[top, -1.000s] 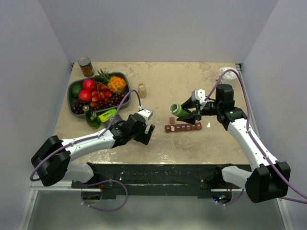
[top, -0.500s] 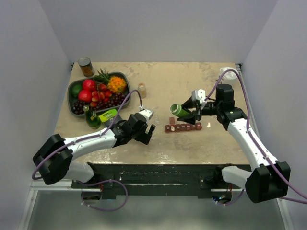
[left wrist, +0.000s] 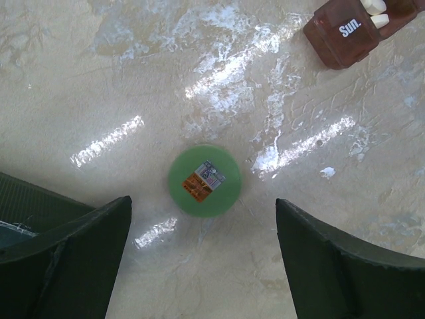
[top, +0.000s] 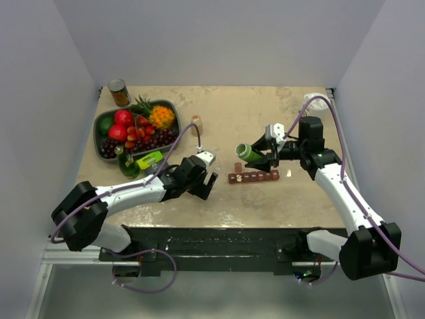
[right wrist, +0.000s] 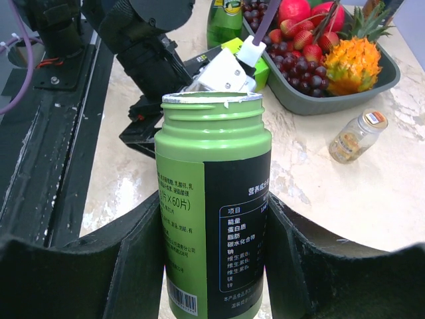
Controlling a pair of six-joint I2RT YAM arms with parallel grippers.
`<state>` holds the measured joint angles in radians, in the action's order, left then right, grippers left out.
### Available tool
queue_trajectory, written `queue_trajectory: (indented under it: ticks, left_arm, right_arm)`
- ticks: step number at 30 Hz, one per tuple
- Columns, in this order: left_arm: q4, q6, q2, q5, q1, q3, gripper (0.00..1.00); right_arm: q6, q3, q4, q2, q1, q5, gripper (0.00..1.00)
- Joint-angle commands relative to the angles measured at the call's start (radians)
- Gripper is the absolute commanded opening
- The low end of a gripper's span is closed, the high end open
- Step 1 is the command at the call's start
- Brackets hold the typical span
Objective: Sort the pills into containers
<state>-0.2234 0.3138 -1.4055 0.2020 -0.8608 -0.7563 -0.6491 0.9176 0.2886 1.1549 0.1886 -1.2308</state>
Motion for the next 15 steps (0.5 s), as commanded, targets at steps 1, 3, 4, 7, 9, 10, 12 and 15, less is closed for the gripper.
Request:
queue_trajectory:
  ticks: [1, 3, 4, 7, 9, 10, 12, 15]
  left_arm:
    - [0.036, -0.027, -0.03, 0.019, -0.006, -0.046, 0.93]
    - [0.038, -0.028, -0.047, 0.019, -0.004, -0.055, 0.93]
    - [0.039, -0.031, -0.053, 0.013, -0.004, -0.058, 0.93]
    - [0.044, -0.035, -0.081, -0.009, -0.004, -0.072, 0.92]
    - [0.038, -0.036, -0.105, -0.018, -0.004, -0.081, 0.89]
    - [0.036, -0.035, -0.115, -0.021, -0.004, -0.084, 0.88]
    - [0.027, -0.036, -0.136, -0.021, -0.003, -0.094, 0.84]
    - [0.022, -0.036, -0.153, -0.016, -0.003, -0.098, 0.76]
  right_arm:
    - [-0.023, 0.001, -0.012, -0.004, -0.003, -0.044, 0.0]
    - [-0.023, 0.001, -0.011, -0.004, -0.003, -0.042, 0.0]
    - [-0.023, 0.001, -0.012, -0.004, -0.005, -0.044, 0.0]
    - [-0.024, 0.001, -0.011, -0.006, -0.005, -0.044, 0.0]
    - [-0.023, 0.001, -0.011, -0.006, -0.003, -0.042, 0.0]
    - [-0.024, 0.001, -0.011, -0.006, -0.005, -0.041, 0.0]
    - [-0.026, 0.001, -0.009, -0.006, -0.005, -0.041, 0.0]
    - [-0.026, 0.001, -0.011, -0.006, -0.005, -0.042, 0.0]
